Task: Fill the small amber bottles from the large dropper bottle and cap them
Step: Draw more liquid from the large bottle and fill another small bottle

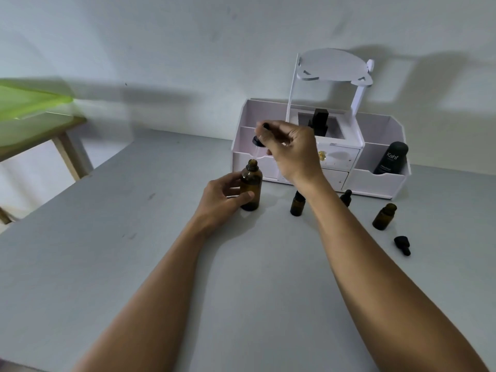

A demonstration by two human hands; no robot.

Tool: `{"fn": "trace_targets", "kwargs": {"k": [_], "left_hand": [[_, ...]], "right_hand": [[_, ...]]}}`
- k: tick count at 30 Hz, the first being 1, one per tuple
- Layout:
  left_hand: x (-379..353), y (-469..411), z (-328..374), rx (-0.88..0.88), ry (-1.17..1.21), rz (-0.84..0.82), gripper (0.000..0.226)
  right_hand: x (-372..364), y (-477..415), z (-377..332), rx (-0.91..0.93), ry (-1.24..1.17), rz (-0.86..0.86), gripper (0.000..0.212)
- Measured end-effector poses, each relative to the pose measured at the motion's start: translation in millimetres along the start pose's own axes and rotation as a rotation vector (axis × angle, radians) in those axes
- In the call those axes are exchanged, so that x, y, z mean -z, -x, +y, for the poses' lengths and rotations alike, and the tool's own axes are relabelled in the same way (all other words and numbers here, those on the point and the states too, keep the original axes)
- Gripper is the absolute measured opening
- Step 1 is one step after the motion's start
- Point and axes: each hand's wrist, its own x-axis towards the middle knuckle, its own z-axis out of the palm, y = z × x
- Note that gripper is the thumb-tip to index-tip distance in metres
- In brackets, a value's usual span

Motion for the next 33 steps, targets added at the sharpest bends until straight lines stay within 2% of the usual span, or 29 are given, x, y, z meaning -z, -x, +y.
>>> {"fn": "trace_targets", "kwargs": {"k": [8,19,25,29,31,33], "left_hand": [[0.3,0.0,-0.5,0.006,-0.003,-0.004,0.049],[0.5,1.8,0.7,0.003,-0.006,-0.012,0.047],[0.7,3.8,1.9,0.003,-0.029,-0.017,0.046],[0.8,5.1,5.4,0.006,-0.038,-0.007,0.046],[0.5,6.2,5.8,0.006,-0.053,0.001,0.050],[1.4,7.0,5.3,0.012,-0.052,0.018,0.063]], "right_hand": [[-9.7,9.7,20.6,-0.073,0.182,-0.113,0.024],[-18.7,10.0,20.6,-0.014,0.239,-0.002,0.015],[-18.9,12.0,18.3,-0.022,0.248,0.000,0.012],[-12.6,8.3,9.0,-0.054,0.167,-0.004,0.013],[-8.6,2.7,2.3,-0.031,0.150,-0.006,0.014],[-4.9,-3.6,-6.5,0.004,0.170,0.000,0.016]]}}
